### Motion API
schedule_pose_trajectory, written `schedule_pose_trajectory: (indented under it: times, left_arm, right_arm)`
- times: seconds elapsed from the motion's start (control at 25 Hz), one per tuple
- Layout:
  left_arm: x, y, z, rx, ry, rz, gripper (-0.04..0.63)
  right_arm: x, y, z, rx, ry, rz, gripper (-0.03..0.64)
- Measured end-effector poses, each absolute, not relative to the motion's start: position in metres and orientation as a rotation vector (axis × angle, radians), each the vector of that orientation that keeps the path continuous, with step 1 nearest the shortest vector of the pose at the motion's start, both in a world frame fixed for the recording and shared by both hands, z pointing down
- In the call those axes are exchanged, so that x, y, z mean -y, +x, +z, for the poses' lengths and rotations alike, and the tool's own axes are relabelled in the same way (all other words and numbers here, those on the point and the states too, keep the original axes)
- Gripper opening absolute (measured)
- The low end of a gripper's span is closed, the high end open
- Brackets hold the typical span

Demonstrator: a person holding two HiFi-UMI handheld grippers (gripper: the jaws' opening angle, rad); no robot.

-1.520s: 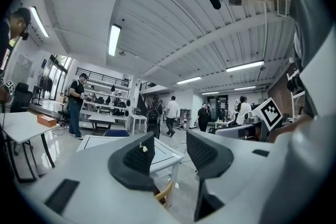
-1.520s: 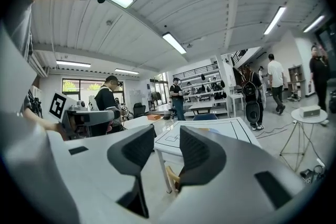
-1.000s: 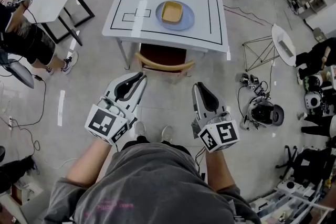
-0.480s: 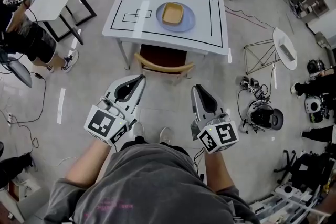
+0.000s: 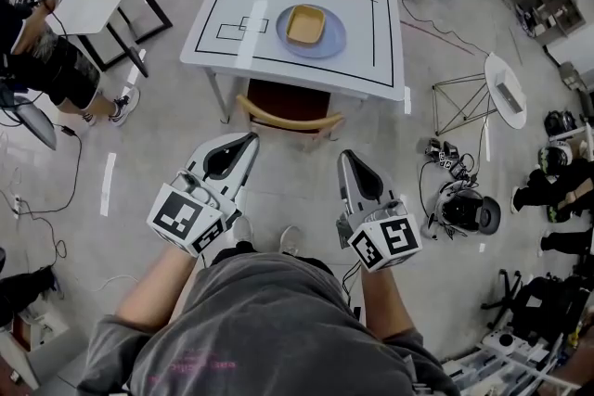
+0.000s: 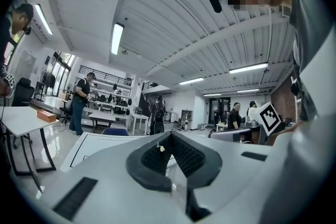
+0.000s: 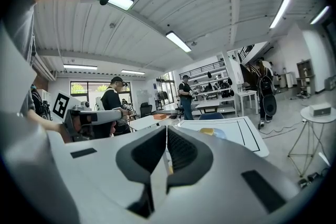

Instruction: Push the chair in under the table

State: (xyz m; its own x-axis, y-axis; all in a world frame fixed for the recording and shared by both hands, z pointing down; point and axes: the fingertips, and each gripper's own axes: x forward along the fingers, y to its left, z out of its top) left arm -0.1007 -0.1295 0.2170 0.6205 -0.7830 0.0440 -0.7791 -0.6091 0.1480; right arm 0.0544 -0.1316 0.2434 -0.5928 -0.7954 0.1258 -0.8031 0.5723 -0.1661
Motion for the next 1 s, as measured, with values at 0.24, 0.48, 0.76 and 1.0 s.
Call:
schedule_pose_trajectory:
  times: [0.24, 0.48, 0.76, 1.0]
  left_arm:
    - [0.134, -0.095, 0.22, 1.294, 2.683, -0.028, 0.002]
    - [0.137, -0.088, 0.221, 1.289, 2.684, -0.023, 0.002]
    - [0.139, -0.082, 0.222, 1.3, 2.679, -0.02, 0.002]
    - [0.141, -0.074, 0.224, 1.309, 2.671, -0.018, 0.002]
  right_arm:
    - [0.136, 0.06, 0.249, 2.742, 1.388, 0.338, 0.003]
    - [0.14, 0.062, 0.252, 2.748, 1.361, 0.349, 0.003]
    - [0.143, 0.066, 0.256, 2.749, 1.337, 0.359, 0.003]
    - [0.147, 0.072, 0.259, 2.752, 1.318, 0.362, 0.003]
